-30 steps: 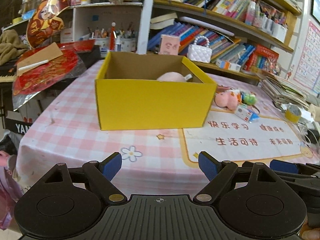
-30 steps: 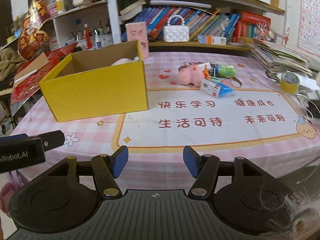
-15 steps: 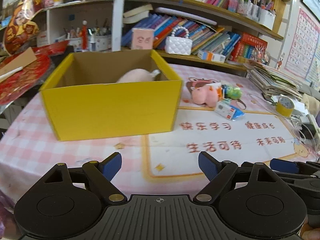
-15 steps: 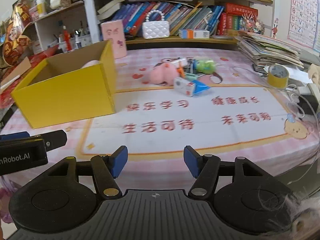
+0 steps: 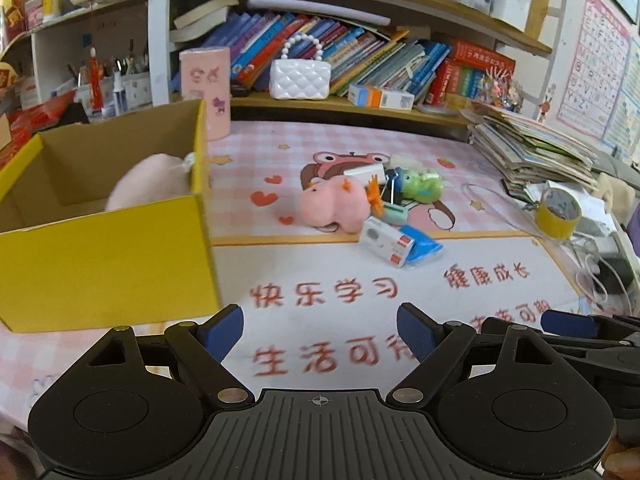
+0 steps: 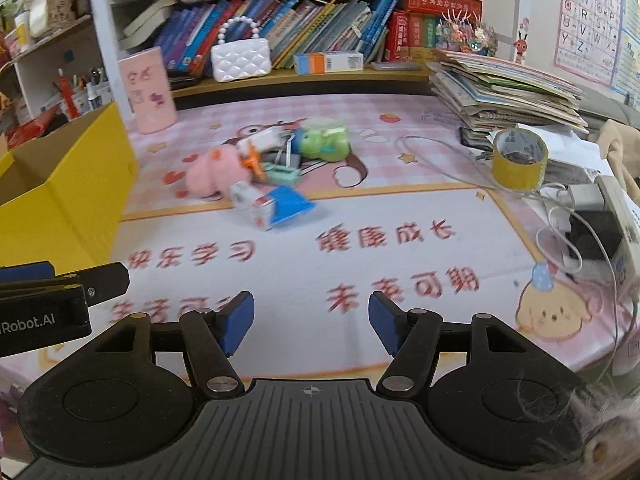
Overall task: Organize objects
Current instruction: 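Withdraw both tools from the box back toward the remaining items, then grasp the white medicine box with the left gripper while the right gripper grasps the blue eraser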
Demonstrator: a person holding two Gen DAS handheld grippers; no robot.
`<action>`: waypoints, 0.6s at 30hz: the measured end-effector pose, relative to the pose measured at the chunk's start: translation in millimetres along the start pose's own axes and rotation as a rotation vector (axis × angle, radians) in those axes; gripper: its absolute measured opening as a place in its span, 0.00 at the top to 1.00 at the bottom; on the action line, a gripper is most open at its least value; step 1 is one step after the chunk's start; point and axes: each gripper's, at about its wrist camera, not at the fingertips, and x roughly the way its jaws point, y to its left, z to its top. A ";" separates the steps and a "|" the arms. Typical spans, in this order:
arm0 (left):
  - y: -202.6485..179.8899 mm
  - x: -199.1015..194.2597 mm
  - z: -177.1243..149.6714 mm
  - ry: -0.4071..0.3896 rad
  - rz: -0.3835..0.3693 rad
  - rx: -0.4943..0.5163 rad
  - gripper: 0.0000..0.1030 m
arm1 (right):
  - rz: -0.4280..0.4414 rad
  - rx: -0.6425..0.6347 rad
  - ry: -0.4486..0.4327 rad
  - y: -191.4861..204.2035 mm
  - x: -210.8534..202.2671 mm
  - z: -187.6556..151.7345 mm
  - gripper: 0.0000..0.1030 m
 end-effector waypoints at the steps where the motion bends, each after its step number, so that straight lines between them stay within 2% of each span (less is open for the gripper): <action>1: -3.0 3.9 2.6 0.003 0.007 -0.011 0.16 | 0.006 -0.004 0.002 -4.7 3.5 3.8 0.41; 7: -17.3 21.4 15.2 0.010 0.055 -0.047 0.16 | 0.049 -0.041 -0.004 -25.2 20.9 24.3 0.37; 14: -34.4 38.4 26.0 0.020 0.114 -0.023 0.16 | 0.104 -0.038 0.011 -43.1 47.0 47.6 0.37; 18: -35.2 43.7 37.4 0.000 0.136 -0.054 0.17 | 0.146 -0.072 0.005 -44.4 62.0 59.7 0.37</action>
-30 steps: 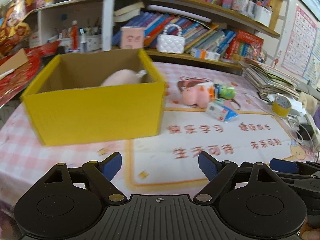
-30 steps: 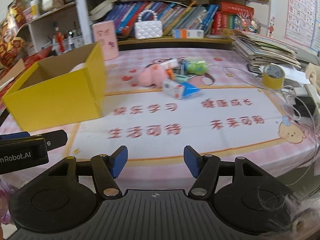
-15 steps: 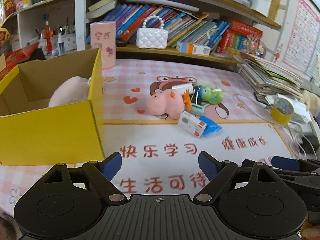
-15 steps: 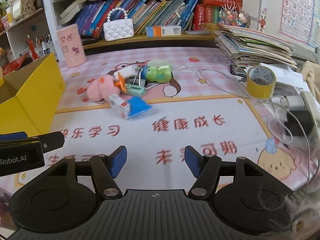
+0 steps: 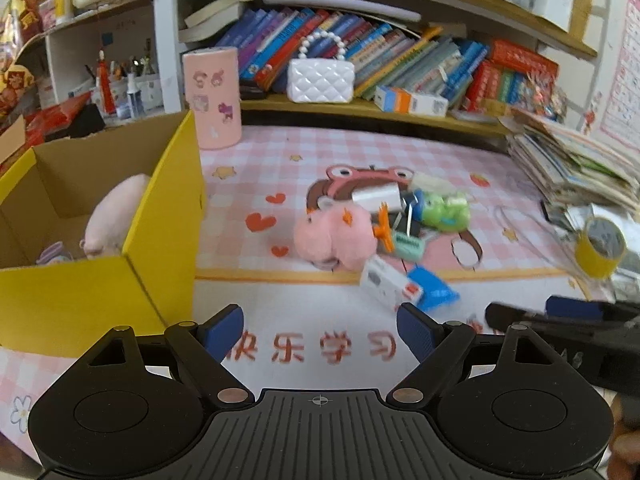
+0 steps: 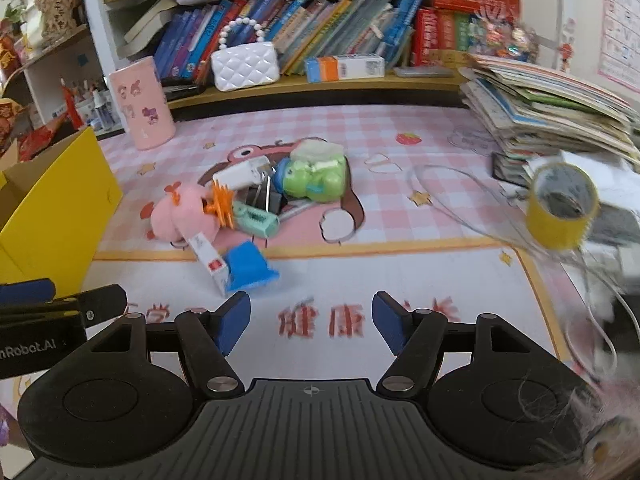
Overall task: Organize objects
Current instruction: 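Grasp the white medicine box with the left gripper while the right gripper grasps the blue eraser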
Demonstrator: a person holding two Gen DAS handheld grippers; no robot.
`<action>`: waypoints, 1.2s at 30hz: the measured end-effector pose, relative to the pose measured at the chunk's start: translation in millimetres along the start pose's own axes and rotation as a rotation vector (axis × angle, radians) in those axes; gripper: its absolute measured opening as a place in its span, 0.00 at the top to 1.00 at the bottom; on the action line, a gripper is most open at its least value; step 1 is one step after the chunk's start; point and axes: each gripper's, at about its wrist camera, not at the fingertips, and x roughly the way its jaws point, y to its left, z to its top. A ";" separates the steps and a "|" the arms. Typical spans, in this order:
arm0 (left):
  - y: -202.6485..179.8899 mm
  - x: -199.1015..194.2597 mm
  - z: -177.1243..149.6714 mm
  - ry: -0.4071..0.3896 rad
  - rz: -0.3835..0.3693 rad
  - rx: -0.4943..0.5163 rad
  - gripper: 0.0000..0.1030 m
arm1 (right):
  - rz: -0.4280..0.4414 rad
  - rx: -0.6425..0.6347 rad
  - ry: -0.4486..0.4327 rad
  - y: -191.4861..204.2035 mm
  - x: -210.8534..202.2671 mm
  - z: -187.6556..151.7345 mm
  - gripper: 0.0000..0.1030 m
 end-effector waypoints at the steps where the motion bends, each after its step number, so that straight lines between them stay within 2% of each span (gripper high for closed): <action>1: 0.3 1.5 3.4 -0.005 0.005 -0.009 0.17 | 0.014 -0.016 0.000 0.8 3.8 2.0 0.37; 7: -0.2 11.8 22.7 -0.022 0.035 -0.032 0.17 | 0.085 -0.141 0.005 15.0 33.3 9.7 0.40; 13: 2.3 12.6 26.3 -0.018 0.055 -0.040 0.17 | 0.150 -0.182 0.035 25.6 61.4 18.2 0.41; 16: 2.6 14.7 24.6 -0.002 0.053 -0.044 0.17 | 0.195 -0.197 0.080 30.5 73.1 18.8 0.48; 18: 2.1 16.2 23.6 0.006 0.052 -0.046 0.17 | 0.220 -0.180 0.115 29.6 80.5 18.0 0.58; 19: 1.6 17.0 23.4 0.008 0.051 -0.046 0.17 | 0.221 -0.180 0.103 29.0 79.9 17.7 0.66; 20: 0.6 18.2 23.6 0.010 0.048 -0.045 0.17 | 0.221 -0.188 0.101 28.4 78.8 17.9 0.70; 26: -15.5 33.7 28.4 0.019 0.002 -0.032 0.17 | 0.162 -0.194 0.040 8.3 57.1 17.8 0.73; 31: -34.0 61.8 29.0 0.062 -0.037 -0.033 0.18 | 0.096 -0.138 0.035 -19.0 40.8 20.9 0.73; 34: -41.3 83.8 28.8 0.114 -0.046 -0.065 0.27 | 0.092 -0.101 0.042 -28.9 35.0 22.0 0.73; 36: -46.0 97.5 29.5 0.143 -0.033 -0.085 0.37 | 0.093 -0.091 0.041 -31.6 31.8 22.4 0.73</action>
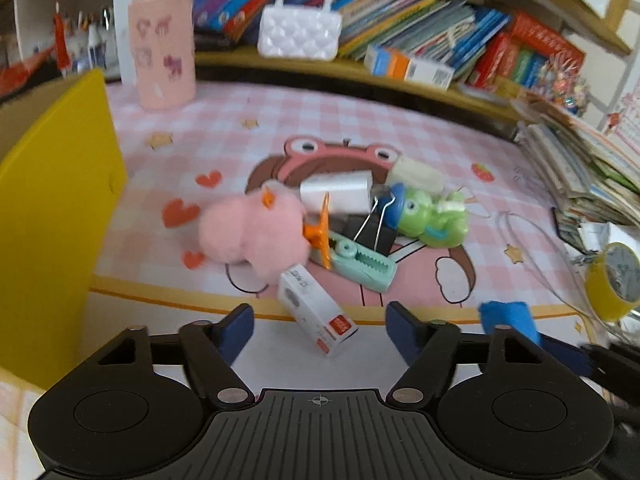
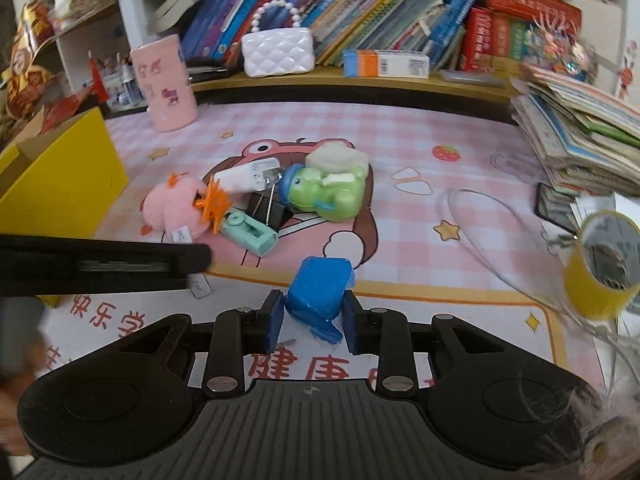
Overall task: Organize objects
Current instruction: 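Grasp the white medicine box with the left gripper while the right gripper grasps the blue eraser, then carry the medicine box and blue eraser over the yellow box with both grippers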
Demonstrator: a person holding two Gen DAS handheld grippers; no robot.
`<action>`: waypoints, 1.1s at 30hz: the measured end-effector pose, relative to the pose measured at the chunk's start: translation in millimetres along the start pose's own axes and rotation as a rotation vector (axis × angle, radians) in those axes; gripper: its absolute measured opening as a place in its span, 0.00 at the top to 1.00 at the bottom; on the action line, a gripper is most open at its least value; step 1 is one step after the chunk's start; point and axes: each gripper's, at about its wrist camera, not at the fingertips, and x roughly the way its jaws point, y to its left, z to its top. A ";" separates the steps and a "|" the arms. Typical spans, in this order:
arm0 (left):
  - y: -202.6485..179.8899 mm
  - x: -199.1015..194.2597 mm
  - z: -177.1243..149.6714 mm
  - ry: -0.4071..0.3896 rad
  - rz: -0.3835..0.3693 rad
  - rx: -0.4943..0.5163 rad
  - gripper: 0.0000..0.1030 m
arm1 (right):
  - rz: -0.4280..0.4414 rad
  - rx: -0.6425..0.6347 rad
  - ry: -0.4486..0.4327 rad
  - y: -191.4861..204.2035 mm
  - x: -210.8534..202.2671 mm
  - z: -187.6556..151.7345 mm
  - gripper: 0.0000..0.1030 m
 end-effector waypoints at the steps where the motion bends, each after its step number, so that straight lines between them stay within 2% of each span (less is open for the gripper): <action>1: -1.7 4.0 0.6 0.006 0.008 -0.004 0.40 | 0.000 -0.004 -0.002 0.7 -1.0 0.4 0.73; 4: -9.8 12.0 0.7 -0.003 0.053 0.036 0.42 | 0.004 -0.026 -0.004 3.7 -3.5 -0.2 0.73; 7: -13.7 17.7 -2.1 0.004 0.086 0.084 0.60 | 0.011 -0.039 -0.005 7.1 -6.1 -1.8 0.73; 10: -11.2 14.4 -6.6 -0.006 0.087 0.104 0.73 | 0.019 -0.049 -0.002 10.9 -6.2 -2.1 0.73; 11: -8.5 12.2 -8.0 -0.008 0.078 0.099 0.83 | 0.023 -0.052 0.000 12.6 -5.9 -2.3 0.73; 12: -4.5 9.7 -9.6 -0.007 0.071 0.090 0.88 | 0.027 -0.055 0.001 13.9 -5.9 -2.7 0.73; 16: 9.6 -1.9 -15.9 -0.006 0.045 0.060 0.88 | 0.037 -0.061 0.002 20.0 -7.3 -4.6 0.73; 21: 30.2 -33.4 -24.4 -0.042 -0.012 0.007 0.88 | 0.045 -0.056 0.004 29.9 -14.1 -9.8 0.73; 27: 48.5 -81.3 -42.6 -0.099 -0.066 0.033 0.88 | 0.054 -0.059 0.009 53.5 -26.9 -22.8 0.73; 33: 82.2 -118.9 -68.0 -0.126 -0.066 0.025 0.88 | 0.080 -0.067 0.031 91.6 -38.1 -36.8 0.73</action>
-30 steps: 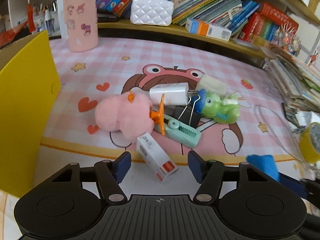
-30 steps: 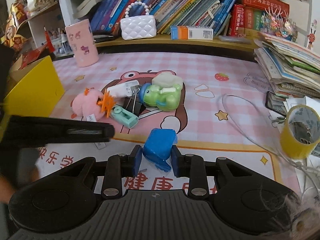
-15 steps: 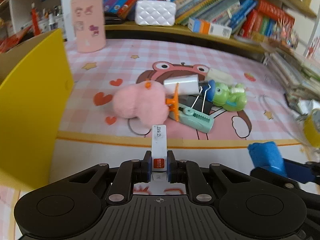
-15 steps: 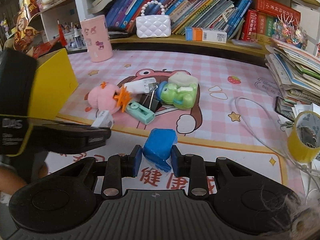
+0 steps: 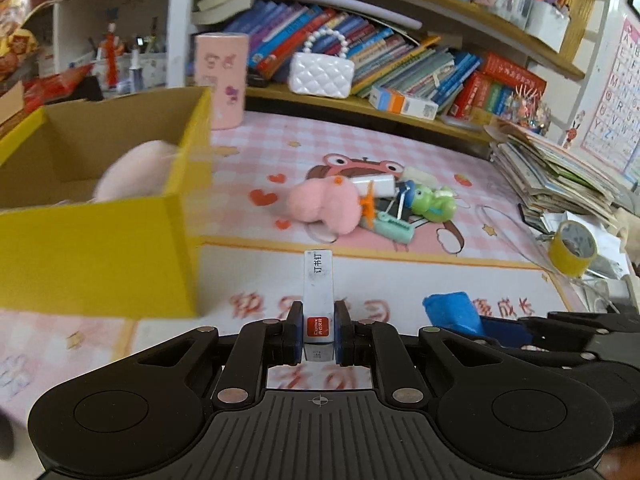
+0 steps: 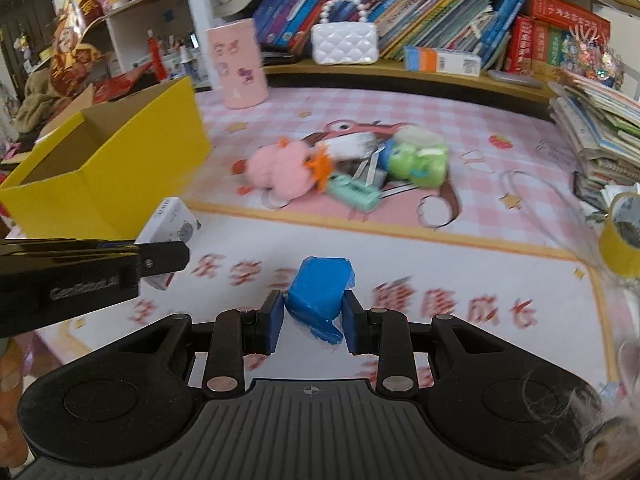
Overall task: Organize objects
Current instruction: 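Carry the medicine box and blue eraser over the yellow box with both grippers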
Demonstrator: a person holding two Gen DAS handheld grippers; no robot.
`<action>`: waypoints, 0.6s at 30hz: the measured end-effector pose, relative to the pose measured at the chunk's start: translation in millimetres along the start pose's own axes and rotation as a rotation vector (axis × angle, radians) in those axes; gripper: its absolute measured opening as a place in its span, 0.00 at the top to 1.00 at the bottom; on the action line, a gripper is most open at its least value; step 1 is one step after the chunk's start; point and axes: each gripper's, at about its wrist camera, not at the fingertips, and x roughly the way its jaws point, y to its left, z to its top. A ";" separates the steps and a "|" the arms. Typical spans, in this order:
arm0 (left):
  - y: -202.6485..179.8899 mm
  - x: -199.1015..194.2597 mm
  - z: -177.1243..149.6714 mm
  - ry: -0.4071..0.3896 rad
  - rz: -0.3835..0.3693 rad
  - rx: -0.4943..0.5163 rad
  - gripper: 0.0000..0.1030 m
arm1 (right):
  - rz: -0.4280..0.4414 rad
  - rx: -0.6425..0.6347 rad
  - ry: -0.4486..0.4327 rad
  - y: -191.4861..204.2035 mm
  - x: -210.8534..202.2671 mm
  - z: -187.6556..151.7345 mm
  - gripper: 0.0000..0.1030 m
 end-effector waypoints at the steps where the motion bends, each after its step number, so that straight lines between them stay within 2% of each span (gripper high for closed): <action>1: 6.4 -5.5 -3.3 -0.001 0.002 -0.007 0.88 | 0.003 -0.008 0.001 7.5 -1.2 -1.4 0.73; 8: 58.3 -43.1 -21.8 -0.015 0.042 -0.072 0.88 | 0.036 -0.044 0.000 65.1 -9.0 -9.3 0.73; 18: 108.9 -90.5 -44.2 -0.039 0.078 -0.080 0.88 | 0.083 -0.087 -0.004 137.0 -18.7 -26.5 0.73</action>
